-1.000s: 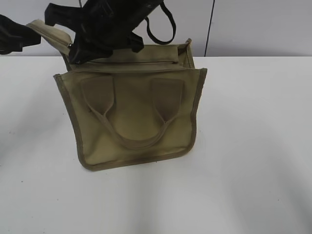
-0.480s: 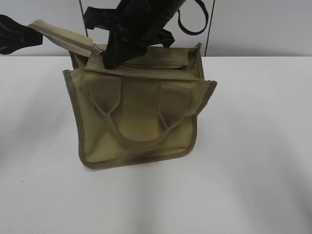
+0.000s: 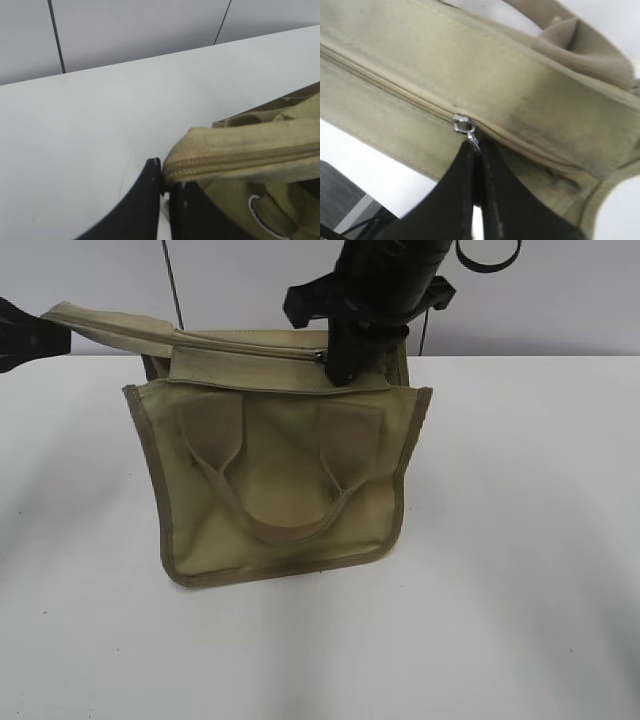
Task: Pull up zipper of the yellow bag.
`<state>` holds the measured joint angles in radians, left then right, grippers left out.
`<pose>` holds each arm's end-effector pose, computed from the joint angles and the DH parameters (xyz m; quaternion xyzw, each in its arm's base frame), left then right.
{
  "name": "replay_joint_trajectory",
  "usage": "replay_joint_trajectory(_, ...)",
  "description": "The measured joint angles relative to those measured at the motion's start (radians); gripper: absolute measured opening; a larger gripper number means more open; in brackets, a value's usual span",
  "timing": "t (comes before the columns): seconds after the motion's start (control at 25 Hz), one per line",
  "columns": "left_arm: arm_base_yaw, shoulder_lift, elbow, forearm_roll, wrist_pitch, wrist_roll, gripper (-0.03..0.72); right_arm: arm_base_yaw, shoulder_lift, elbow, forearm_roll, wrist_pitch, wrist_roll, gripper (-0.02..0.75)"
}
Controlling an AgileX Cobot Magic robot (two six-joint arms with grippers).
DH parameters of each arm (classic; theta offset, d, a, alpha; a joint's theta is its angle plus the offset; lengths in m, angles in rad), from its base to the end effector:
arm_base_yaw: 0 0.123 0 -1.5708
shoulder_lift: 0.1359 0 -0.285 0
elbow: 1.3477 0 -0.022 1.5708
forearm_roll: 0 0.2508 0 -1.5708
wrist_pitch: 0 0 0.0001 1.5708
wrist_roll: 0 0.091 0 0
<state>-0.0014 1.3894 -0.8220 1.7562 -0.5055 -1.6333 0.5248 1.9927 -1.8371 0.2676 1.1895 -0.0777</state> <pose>0.2865 -0.0436 0.2674 0.1801 0.8422 -0.1817 0.4747 0.3615 0.2351 0.2860 -0.2621 0.9437 0.1610 0.1217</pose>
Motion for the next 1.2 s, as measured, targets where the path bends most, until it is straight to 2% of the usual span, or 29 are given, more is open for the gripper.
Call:
replay_joint_trajectory(0.32, 0.005, 0.001, 0.007, 0.0, -0.003, -0.001, 0.008, -0.07, -0.041, 0.0, -0.105, 0.018, -0.011, -0.011)
replay_joint_trajectory(0.56, 0.005, 0.01, 0.007, -0.001, -0.022, -0.002, 0.02, -0.092, -0.063, 0.001, -0.064, 0.023, -0.013, 0.007)
replay_joint_trajectory(0.64, 0.007, 0.015, 0.007, -0.002, -0.012, -0.003, 0.097, -0.097, -0.068, 0.001, -0.049, 0.025, -0.014, 0.076)
replay_joint_trajectory(0.68, 0.009, 0.019, 0.007, -0.002, -0.01, -0.004, 0.158, -0.1, -0.07, 0.001, -0.039, 0.025, -0.018, 0.146)
replay_joint_trajectory(0.8, 0.009, 0.024, 0.012, -0.003, -0.012, -0.008, 0.43, -0.102, -0.07, 0.001, -0.022, 0.026, -0.034, 0.407)
replay_joint_trajectory(0.84, 0.009, 0.024, 0.018, -0.004, -0.011, -0.018, 0.498, -0.102, -0.073, 0.001, -0.021, 0.026, -0.037, 0.484)
replay_joint_trajectory(0.88, 0.009, 0.024, 0.027, -0.004, -0.007, -0.029, 0.531, -0.102, -0.078, 0.001, -0.021, 0.026, -0.041, 0.535)
replay_joint_trajectory(0.96, 0.009, 0.018, 0.049, -0.004, 0.018, -0.053, 0.526, -0.102, -0.096, 0.001, -0.026, 0.026, -0.044, 0.572)
replay_joint_trajectory(1.2, -0.021, -0.087, 0.107, -0.005, 0.184, -0.113, 0.487, -0.094, -0.203, 0.004, -0.12, 0.027, -0.037, 0.574)
